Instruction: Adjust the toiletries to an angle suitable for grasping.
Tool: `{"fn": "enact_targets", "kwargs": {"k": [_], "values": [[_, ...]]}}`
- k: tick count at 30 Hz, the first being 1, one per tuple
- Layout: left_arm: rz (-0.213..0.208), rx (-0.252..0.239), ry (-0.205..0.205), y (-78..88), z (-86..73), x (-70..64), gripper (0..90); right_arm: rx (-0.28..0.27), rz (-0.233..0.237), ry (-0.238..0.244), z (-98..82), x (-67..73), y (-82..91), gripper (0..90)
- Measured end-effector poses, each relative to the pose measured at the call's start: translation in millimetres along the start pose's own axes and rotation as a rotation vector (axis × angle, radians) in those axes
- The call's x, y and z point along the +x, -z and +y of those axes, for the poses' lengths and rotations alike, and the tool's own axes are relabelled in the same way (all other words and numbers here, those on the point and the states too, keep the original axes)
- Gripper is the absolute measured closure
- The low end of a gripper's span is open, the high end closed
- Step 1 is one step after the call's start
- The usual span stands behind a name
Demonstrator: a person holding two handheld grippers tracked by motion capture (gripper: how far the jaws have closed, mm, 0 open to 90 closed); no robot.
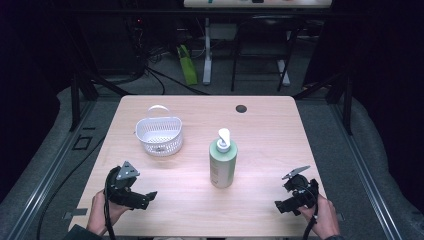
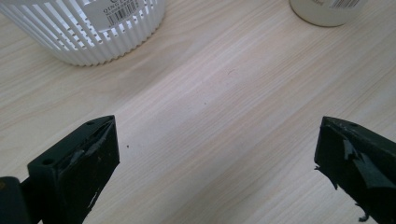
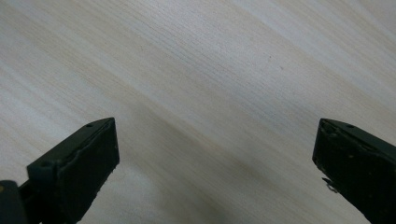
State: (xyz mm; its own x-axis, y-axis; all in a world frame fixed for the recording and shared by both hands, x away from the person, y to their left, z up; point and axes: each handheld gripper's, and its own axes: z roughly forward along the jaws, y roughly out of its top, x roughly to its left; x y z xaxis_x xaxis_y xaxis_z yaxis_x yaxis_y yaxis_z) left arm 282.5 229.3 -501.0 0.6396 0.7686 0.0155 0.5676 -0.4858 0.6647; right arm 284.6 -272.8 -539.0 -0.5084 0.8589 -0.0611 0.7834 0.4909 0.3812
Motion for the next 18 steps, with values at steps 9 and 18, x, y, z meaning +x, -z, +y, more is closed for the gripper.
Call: {"fn": "enact_targets", "kwargs": {"k": [9, 18], "values": [[-0.019, -0.031, -0.007, 1.5, 6.9, -5.1, 0.0, 0.002, -0.001, 0.001, -1.4, -0.1, 0.9, 0.2], [-0.054, -0.074, -0.018, -0.7, 20.8, -11.5, 0.0, 0.011, -0.004, 0.000, -1.3, 1.0, -0.2, 0.2]]}}
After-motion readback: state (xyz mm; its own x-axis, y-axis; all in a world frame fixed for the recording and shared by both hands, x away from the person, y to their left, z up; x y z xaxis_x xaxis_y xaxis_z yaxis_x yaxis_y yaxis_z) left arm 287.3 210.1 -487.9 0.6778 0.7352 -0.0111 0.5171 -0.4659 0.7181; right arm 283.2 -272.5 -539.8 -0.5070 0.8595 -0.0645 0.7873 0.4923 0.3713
